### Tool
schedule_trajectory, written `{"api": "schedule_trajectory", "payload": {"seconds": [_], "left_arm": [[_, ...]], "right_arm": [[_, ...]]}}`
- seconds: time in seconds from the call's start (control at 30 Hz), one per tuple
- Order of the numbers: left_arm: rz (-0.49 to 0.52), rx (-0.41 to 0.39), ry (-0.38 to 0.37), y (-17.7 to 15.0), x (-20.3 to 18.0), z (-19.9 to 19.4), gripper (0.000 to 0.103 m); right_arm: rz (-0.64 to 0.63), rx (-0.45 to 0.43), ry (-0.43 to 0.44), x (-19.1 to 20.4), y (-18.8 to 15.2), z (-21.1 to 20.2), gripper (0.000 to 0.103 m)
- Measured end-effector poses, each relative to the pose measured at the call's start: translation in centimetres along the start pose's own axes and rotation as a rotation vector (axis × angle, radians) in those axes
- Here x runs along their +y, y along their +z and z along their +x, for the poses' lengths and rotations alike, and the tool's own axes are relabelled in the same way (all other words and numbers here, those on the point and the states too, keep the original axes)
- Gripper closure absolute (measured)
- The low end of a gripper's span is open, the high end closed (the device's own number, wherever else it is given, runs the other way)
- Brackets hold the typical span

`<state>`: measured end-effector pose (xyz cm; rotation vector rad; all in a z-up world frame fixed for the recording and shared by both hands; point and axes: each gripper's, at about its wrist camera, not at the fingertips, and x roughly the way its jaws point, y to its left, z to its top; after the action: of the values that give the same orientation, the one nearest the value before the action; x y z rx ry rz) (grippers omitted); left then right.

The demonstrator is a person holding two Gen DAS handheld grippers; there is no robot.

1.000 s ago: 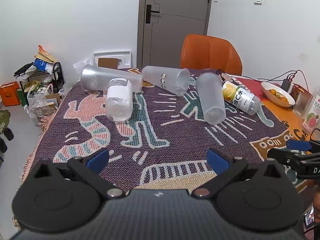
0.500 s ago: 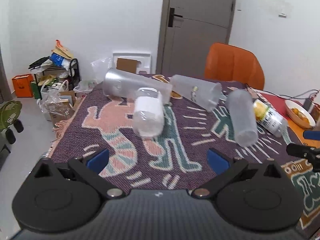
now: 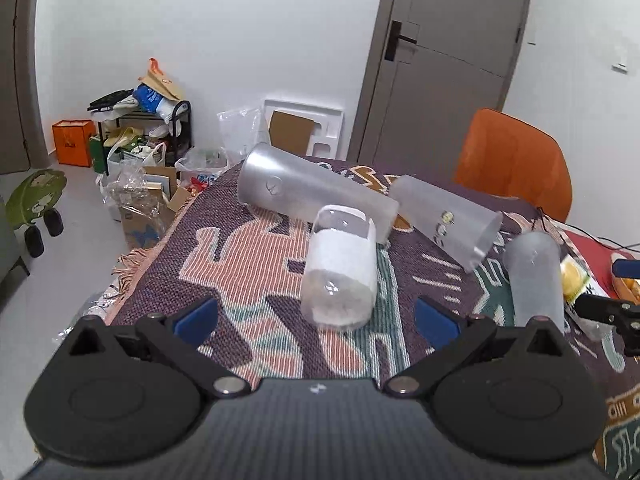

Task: Flip cup upright
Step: 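Reach the right tool to the frosted cup lying on its side and grasp it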

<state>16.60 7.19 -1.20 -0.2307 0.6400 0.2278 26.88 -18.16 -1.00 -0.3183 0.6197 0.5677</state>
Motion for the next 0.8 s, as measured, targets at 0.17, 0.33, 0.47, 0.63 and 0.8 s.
{"api": "schedule_trajectory", "payload": {"seconds": [0.17,0.33,0.47,0.63,0.8], "left_arm": [[0.005,-0.005,0.015,1.1,0.0,1.0,0.0],[-0.026,-0.007,0.028,2.4,0.5,2.3,0.0],[-0.064,-0.018,0.03,3.2,1.0,3.2,0.0],[-0.124,-0.043,0.047,3.5,1.9,3.8,0.0],[-0.159,-0.036,0.062,3.6,3.0,4.7,0.0]], "right_arm": [[-0.01,0.039,0.017,-1.2,2.5,2.1,0.0],[-0.022,0.085,0.051,-1.7,4.9,4.8,0.0],[-0.07,0.113,0.064,-1.2,6.6,6.9,0.0],[-0.125,0.159,0.068,-0.2,7.9,10.2,0.0],[-0.186,0.209,0.066,0.7,8.7,13.6,0.0]]}}
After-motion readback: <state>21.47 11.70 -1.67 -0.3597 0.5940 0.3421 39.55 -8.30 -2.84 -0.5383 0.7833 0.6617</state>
